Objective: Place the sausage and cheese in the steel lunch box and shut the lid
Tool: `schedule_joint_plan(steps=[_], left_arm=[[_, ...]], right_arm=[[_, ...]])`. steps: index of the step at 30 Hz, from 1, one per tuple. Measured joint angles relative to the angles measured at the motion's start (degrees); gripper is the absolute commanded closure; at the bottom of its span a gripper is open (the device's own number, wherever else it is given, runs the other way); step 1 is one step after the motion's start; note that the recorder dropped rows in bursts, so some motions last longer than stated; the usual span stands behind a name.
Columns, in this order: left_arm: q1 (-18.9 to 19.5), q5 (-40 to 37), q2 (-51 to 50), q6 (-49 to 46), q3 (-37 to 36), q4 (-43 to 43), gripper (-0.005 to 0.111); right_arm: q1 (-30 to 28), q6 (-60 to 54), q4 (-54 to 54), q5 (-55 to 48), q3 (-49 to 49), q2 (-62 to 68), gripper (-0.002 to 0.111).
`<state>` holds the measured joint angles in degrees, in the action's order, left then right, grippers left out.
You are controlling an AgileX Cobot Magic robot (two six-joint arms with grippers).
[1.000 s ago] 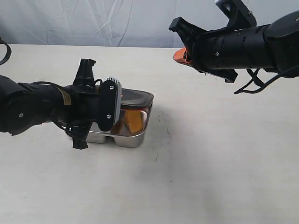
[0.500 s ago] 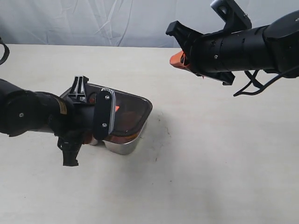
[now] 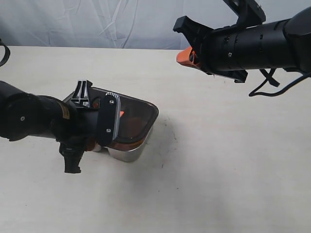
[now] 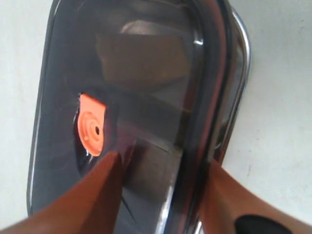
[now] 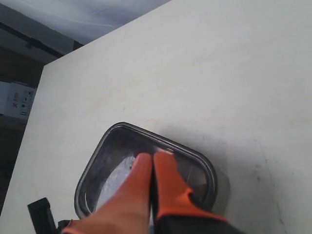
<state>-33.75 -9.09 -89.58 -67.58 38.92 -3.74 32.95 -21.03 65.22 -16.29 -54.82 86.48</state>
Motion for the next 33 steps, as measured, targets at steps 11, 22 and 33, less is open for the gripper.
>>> schedule_joint_plan(steps=[11, 22, 33], left_arm=[[0.0, -1.5, 0.3, 0.2, 0.0, 0.0, 0.043], [0.0, -6.9, 4.1, 0.2, 0.6, 1.0, 0.043], [0.0, -11.4, 6.8, 0.5, 0.6, 1.1, 0.043]], right_arm=[[0.0, 0.2, -1.1, -0.2, 0.0, -0.3, 0.109], [0.0, 0.2, -3.7, -0.7, 0.0, -0.3, 0.109], [0.0, 0.7, -3.9, -3.2, 0.0, -0.3, 0.109]])
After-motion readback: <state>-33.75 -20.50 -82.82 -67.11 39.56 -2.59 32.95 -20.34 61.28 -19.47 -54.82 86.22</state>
